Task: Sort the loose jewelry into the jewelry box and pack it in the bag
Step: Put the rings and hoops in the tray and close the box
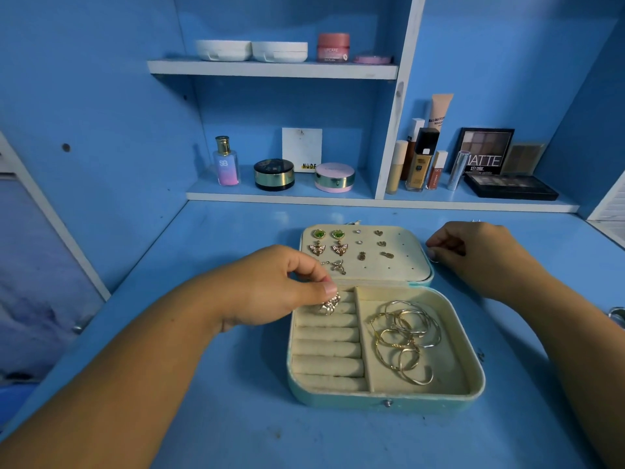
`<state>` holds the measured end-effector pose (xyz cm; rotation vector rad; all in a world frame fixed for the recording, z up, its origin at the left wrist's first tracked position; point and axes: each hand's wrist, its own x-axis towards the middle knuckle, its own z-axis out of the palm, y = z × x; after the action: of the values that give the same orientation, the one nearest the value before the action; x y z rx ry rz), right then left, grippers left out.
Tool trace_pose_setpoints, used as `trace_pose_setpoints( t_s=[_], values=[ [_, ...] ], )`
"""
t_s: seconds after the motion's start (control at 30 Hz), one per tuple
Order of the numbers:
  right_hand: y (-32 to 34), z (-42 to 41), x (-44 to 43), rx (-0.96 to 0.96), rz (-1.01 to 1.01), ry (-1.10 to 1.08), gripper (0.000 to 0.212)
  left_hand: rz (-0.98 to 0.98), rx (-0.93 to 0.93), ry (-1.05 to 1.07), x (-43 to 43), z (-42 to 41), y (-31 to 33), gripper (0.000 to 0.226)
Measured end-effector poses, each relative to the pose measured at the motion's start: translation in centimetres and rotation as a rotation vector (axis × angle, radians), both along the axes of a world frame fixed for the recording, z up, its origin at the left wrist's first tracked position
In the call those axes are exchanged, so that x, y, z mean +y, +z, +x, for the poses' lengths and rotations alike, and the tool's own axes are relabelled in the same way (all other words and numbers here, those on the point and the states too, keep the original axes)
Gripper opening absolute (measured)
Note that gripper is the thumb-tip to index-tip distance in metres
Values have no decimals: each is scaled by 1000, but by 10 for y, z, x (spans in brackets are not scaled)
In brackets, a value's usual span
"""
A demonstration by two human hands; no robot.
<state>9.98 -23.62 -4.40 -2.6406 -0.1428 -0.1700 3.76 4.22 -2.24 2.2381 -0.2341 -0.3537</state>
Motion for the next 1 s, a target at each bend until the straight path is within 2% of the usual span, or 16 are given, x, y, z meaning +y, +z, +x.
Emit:
trace_pose_setpoints(
  t_s=[0.2,0.37,0.7,0.8,0.9,1.0],
  values=[
    [-1,0,-1,-4,-12,12,4,12,72,105,-1,0,-2,11],
    [0,0,-1,4,-18,18,5,46,73,77,2,-1,0,16],
    [1,-3,0,12,-45,7,7,98,-160,77,6,2,-4,8],
    [6,-8,3,-148,31,-35,7,102,-218,54,7,4,-6,8],
    [18,-25,15,-306,204,9,11,179,-263,-27,8,4,-4,30],
    [24,-49,33,-296,322,250,21,257,-131,-183,14,0,2,85]
  ],
)
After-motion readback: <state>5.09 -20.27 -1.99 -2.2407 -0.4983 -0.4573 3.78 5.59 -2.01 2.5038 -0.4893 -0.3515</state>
